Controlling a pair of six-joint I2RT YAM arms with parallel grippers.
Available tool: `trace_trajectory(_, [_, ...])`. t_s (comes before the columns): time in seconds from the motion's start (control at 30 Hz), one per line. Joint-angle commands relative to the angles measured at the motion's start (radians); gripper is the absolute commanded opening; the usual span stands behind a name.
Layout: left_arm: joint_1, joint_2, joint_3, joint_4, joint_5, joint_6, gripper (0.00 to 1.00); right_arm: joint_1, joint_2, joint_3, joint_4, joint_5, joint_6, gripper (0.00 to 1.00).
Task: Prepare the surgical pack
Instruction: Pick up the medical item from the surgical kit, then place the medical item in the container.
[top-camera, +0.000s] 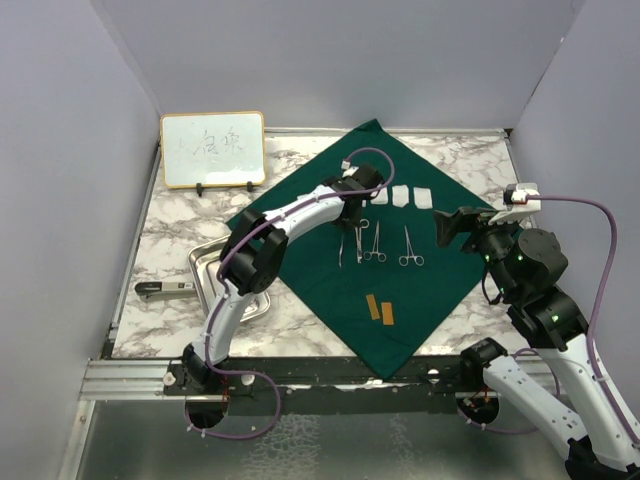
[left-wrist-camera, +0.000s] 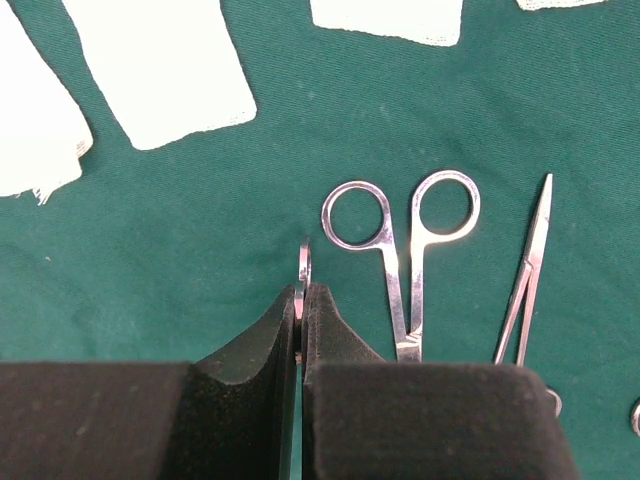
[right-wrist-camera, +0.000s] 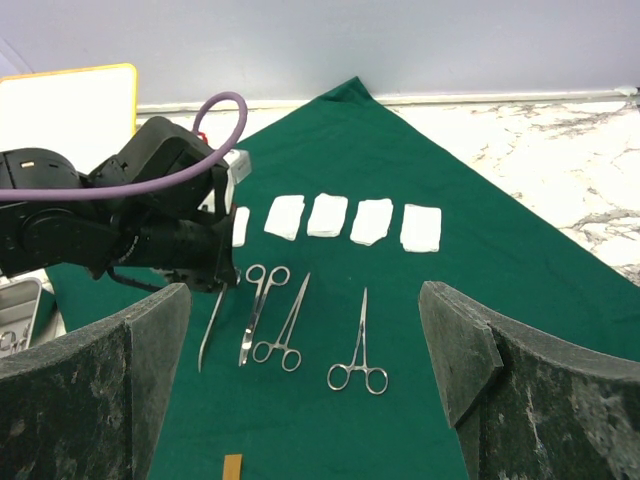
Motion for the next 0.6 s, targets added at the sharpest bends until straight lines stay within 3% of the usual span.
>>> trace_trajectory(0.0, [-0.001, -0.097, -0.017, -0.017, -0.051, 0.02, 0.0, 0.005, 0.002, -0.007, 0.013, 0.021, -0.001, 1.0])
trace_trajectory(0.17, [0.028, -0.225, -0.094, -0.014, -0.034, 0.047, 0.0, 0.005, 0.0, -0.008, 0.013, 0.019, 0.001, 1.0])
trace_trajectory(0.27, [0.081, -0.334, -0.201, 0.027, 0.051, 0.09, 0.0, 0.005, 0.0, -0.007, 0.011, 0.016, 0.0, 1.0])
trace_trajectory(0.4, [0.193, -0.535, -0.433, 0.133, 0.182, 0.138, 0.0, 0.005, -0.004, -0.007, 0.012, 0.01, 0.0, 1.0])
trace_trajectory(0.57, [0.37, -0.783, -0.661, 0.16, 0.219, 0.152, 0.0, 0.005, -0.004, -0.009, 0.016, 0.001, 0.001, 1.0])
